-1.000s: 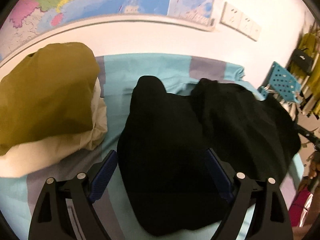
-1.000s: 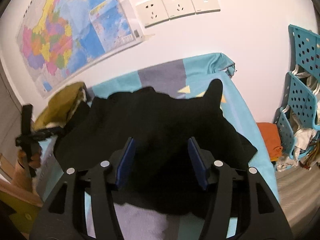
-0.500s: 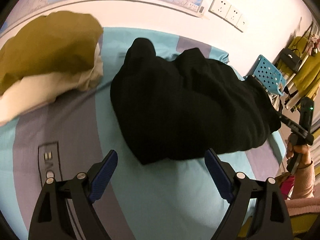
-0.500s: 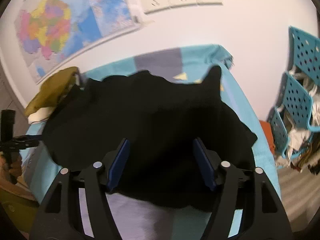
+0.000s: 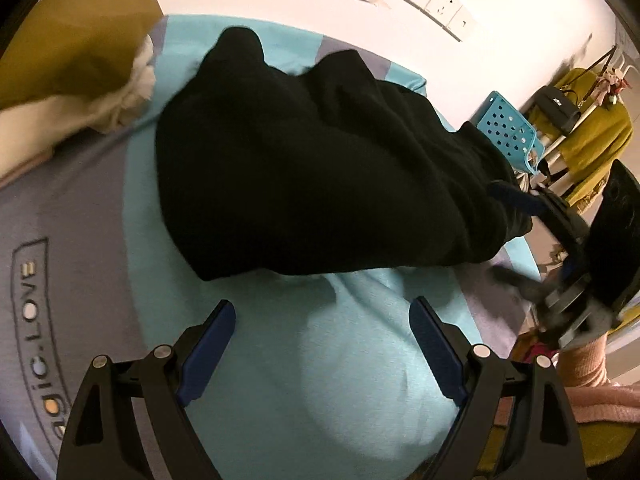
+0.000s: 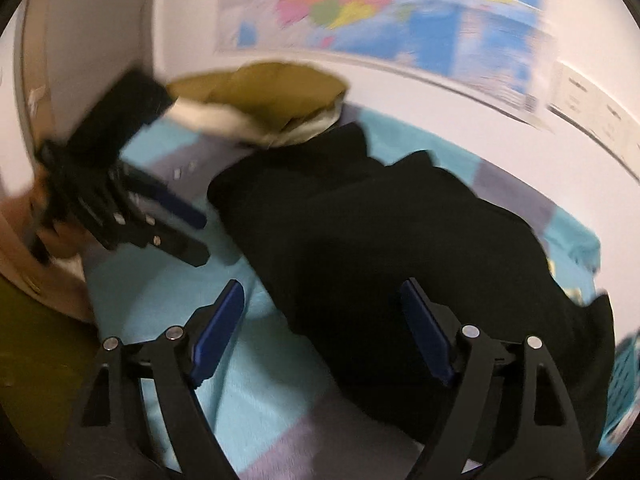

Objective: Fold large clothes
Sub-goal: 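Grasp the black shirt bundle with both tools from its sides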

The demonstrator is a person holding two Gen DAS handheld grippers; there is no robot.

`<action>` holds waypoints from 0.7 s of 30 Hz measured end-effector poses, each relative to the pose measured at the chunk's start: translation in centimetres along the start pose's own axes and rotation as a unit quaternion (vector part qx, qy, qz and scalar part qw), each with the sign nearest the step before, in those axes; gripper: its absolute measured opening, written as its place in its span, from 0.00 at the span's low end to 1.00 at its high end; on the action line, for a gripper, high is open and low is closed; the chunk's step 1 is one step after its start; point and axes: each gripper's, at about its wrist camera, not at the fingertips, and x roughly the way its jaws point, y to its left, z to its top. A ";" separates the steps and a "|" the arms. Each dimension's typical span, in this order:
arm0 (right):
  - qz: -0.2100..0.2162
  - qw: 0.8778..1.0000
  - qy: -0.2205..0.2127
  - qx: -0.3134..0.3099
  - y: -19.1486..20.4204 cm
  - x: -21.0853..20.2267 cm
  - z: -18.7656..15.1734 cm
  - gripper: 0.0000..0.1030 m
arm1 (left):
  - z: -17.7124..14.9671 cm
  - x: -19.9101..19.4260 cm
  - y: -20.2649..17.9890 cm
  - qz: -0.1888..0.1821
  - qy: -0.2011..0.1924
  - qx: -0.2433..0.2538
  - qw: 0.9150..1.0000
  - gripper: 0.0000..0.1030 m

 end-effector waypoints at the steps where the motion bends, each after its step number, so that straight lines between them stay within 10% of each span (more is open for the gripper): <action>1: -0.011 1.000 0.005 -0.023 1.0 0.9 0.1 0.84 | 0.0 0.1 -0.1 -0.002 -0.002 0.000 1.000 0.83; 9: -0.062 0.994 0.020 -0.092 2.6 4.2 0.0 0.81 | 0.7 0.6 0.1 -0.051 -0.009 -0.025 0.998 0.83; 16: -0.031 0.999 0.008 -0.036 0.3 4.2 0.9 0.32 | 1.3 1.4 0.3 -0.105 -0.005 -0.051 0.993 0.83; 21: 0.032 0.996 -0.012 0.078 -3.5 3.5 1.8 0.21 | 2.4 2.0 0.0 -0.124 -0.023 -0.066 0.990 0.83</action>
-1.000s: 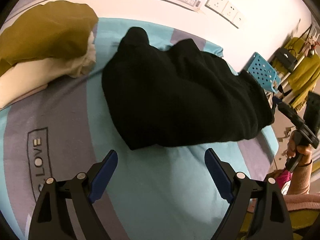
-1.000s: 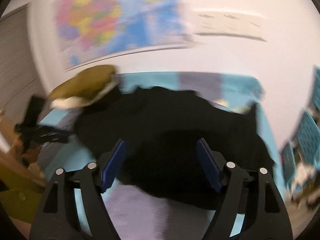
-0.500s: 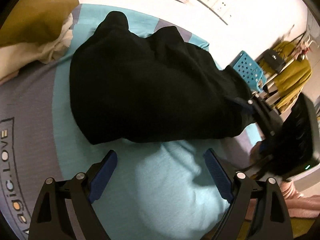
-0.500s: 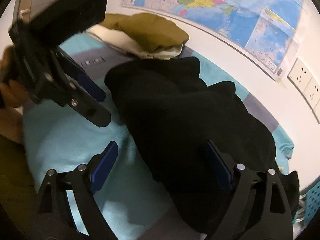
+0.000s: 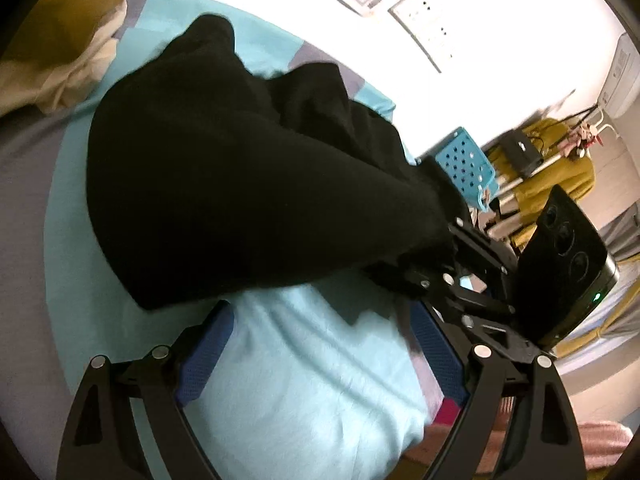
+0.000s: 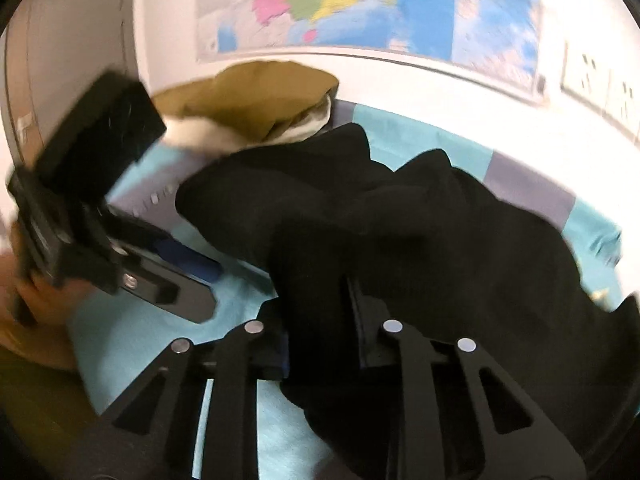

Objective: Fold large clothes
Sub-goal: 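Grasp the black shirt bundle with both tools from its sides, then lift the black shirt bundle with both tools off the bed cover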

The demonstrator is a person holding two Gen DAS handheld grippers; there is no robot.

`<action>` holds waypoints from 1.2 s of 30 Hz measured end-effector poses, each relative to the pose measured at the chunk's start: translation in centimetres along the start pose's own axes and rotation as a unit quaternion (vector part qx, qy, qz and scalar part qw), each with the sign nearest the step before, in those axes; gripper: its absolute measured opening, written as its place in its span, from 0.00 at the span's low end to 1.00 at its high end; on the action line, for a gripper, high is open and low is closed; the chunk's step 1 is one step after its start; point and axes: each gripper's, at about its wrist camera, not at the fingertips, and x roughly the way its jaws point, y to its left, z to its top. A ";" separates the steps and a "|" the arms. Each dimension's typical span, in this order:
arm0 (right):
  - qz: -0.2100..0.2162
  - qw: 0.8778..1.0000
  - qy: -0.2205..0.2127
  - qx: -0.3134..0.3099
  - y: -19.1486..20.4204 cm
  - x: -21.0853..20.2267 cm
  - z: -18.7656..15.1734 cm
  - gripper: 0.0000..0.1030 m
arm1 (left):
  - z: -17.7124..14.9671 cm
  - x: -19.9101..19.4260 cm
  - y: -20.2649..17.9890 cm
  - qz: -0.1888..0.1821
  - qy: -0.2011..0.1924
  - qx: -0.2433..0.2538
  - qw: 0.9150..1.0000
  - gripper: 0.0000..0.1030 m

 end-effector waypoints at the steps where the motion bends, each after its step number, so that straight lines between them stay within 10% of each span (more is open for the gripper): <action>1: 0.002 1.000 -0.002 0.005 -0.1 0.0 0.0 0.21 | 0.3 0.0 -0.1 -0.004 -0.002 -0.002 1.000 0.83; 9: 0.021 0.999 0.004 0.038 -0.3 -0.2 -0.3 0.23 | 2.9 0.7 1.6 -0.061 -0.029 -0.088 0.994 0.90; 16: 0.072 0.990 -0.019 0.120 -1.9 -4.8 -3.0 0.42 | 3.7 1.5 2.1 -0.018 -0.058 -0.092 0.994 0.89; 23: 0.076 0.947 -0.038 0.311 -8.1 -12.0 -10.2 0.73 | 3.7 1.3 1.8 0.017 -0.063 -0.064 0.996 0.61; 31: -0.010 0.867 -0.079 0.491 -14.7 -15.5 -17.4 0.78 | 4.2 2.1 1.8 0.050 -0.062 -0.045 0.996 0.70; 36: -0.050 0.870 -0.084 0.484 -16.0 -14.0 -15.6 0.86 | 4.9 2.6 1.5 0.068 -0.053 -0.018 0.996 0.76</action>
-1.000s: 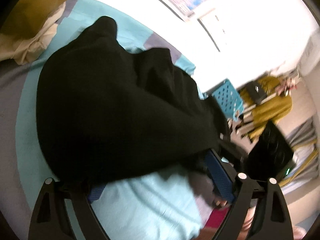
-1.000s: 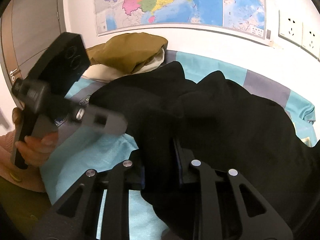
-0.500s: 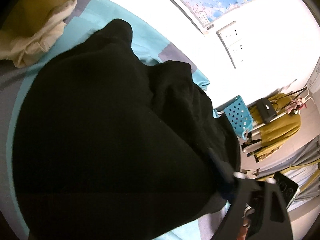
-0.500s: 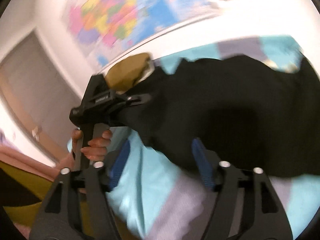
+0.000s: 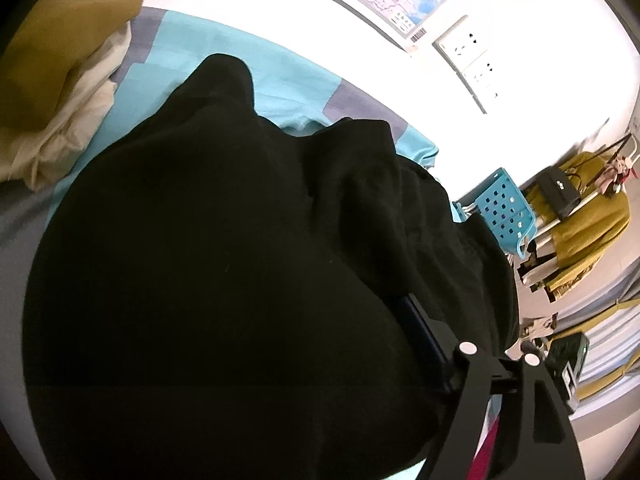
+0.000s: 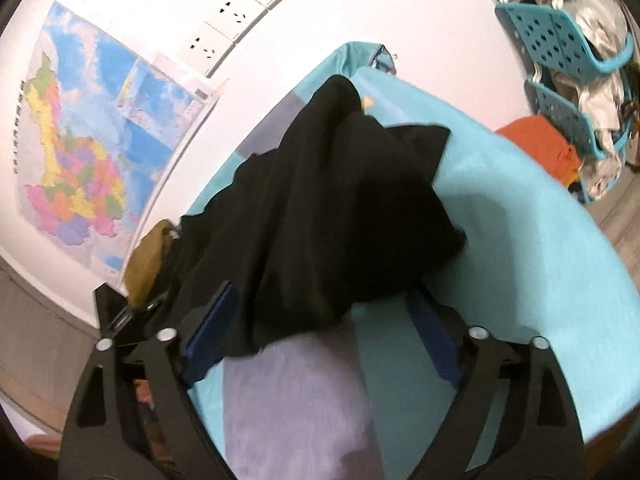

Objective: Fold large clothes
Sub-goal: 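Lift the black shirt bundle with both tools off the bed cover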

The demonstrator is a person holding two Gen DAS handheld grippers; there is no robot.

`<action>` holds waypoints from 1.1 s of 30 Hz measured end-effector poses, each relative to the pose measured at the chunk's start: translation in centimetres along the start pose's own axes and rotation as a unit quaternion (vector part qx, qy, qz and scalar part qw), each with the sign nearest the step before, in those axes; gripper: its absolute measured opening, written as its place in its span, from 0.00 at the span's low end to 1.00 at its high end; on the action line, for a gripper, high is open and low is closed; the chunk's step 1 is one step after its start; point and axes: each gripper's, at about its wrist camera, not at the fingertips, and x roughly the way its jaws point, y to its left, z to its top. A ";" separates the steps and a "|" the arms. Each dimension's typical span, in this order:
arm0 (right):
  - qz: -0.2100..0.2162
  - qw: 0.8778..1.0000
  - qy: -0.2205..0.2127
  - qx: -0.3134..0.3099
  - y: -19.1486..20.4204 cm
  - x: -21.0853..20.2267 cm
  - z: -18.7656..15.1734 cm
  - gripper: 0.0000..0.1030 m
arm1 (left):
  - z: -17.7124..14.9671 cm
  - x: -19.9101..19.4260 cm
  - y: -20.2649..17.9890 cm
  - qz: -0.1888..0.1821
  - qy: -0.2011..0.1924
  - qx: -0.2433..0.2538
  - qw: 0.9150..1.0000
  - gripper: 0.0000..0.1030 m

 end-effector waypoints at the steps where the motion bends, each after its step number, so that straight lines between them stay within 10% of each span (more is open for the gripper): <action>1: -0.013 1.000 -0.004 -0.007 0.4 0.5 0.1 0.87 | 0.1 0.1 -0.1 0.000 0.001 0.006 1.000 0.78; 6: -0.031 0.999 -0.020 -0.025 1.8 3.1 0.9 0.93 | 0.1 0.5 -0.3 -0.011 0.001 0.027 1.000 0.93; 15: -0.023 0.999 -0.025 -0.037 2.8 5.3 2.1 0.92 | 0.6 0.9 -0.3 0.009 -0.001 0.034 0.999 0.82; 17: -0.033 0.998 -0.025 -0.045 2.9 5.4 2.0 0.85 | 0.8 0.9 -0.4 0.019 -0.002 0.034 0.999 0.72; 20: -0.025 0.999 -0.017 -0.034 2.3 5.1 2.0 0.44 | 0.7 0.6 -0.8 0.032 0.003 0.047 0.998 0.59; 28: -0.010 0.999 0.004 -0.041 3.0 6.0 2.0 0.64 | 1.3 1.1 -0.5 0.014 0.013 0.034 0.999 0.77; 33: 0.011 1.000 0.013 -0.024 2.5 7.0 2.3 0.33 | 1.6 1.0 -1.2 0.043 0.006 0.046 0.998 0.51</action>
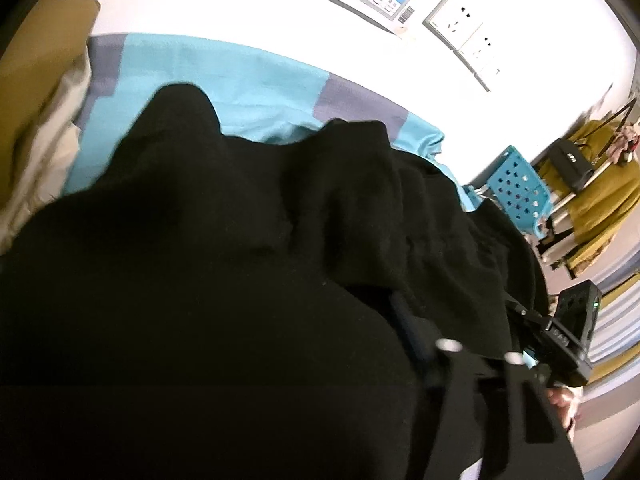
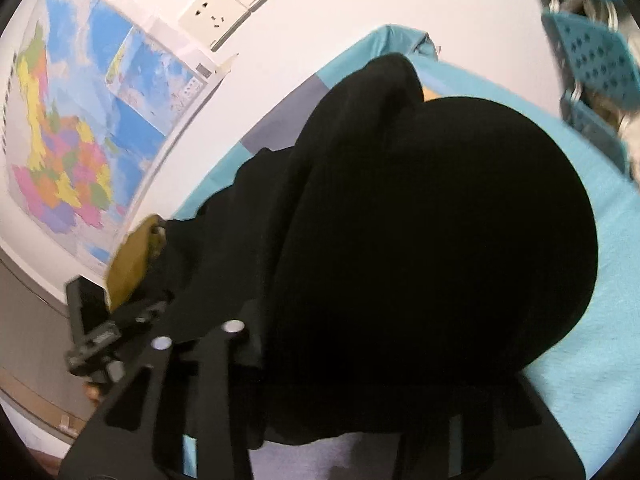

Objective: Fold large clothes
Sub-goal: 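Lift the black shirt bundle with both tools off the bed cover, then carry the black shirt with both tools over the mustard clothes stack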

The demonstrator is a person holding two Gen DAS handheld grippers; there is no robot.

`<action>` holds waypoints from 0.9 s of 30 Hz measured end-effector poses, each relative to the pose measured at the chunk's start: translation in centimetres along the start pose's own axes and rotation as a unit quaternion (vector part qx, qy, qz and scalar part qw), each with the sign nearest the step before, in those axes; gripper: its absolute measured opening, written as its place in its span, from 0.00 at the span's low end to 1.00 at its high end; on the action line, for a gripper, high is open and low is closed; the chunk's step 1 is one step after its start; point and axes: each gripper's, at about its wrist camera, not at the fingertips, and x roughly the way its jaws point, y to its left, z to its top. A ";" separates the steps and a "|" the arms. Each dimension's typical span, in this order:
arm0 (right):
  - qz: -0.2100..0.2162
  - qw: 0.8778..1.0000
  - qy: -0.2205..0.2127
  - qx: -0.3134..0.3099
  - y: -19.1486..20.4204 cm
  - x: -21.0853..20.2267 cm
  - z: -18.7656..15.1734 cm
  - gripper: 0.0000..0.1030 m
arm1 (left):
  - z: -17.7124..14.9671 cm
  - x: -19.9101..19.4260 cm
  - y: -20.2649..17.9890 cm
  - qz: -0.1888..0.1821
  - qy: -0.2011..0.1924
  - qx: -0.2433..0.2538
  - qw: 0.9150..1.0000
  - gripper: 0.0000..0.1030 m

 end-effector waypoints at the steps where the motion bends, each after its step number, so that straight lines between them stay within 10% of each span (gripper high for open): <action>1: 0.006 1.000 0.001 -0.004 0.3 -0.2 0.2 0.29 | 0.2 -0.2 -0.1 0.003 -0.001 0.001 1.000 0.41; 5: 0.047 0.999 -0.017 -0.015 2.6 -2.2 1.5 0.24 | 1.3 -2.0 -0.5 -0.001 -0.006 0.008 1.000 0.25; 17: 0.155 0.974 -0.090 -0.138 18.9 -7.1 7.9 0.21 | 8.6 -12.5 -2.4 -0.044 -0.069 0.064 0.995 0.22; 27: 0.265 0.931 -0.119 -0.222 35.1 -2.9 12.7 0.20 | 15.9 -26.8 1.9 0.035 -0.217 0.076 0.973 0.21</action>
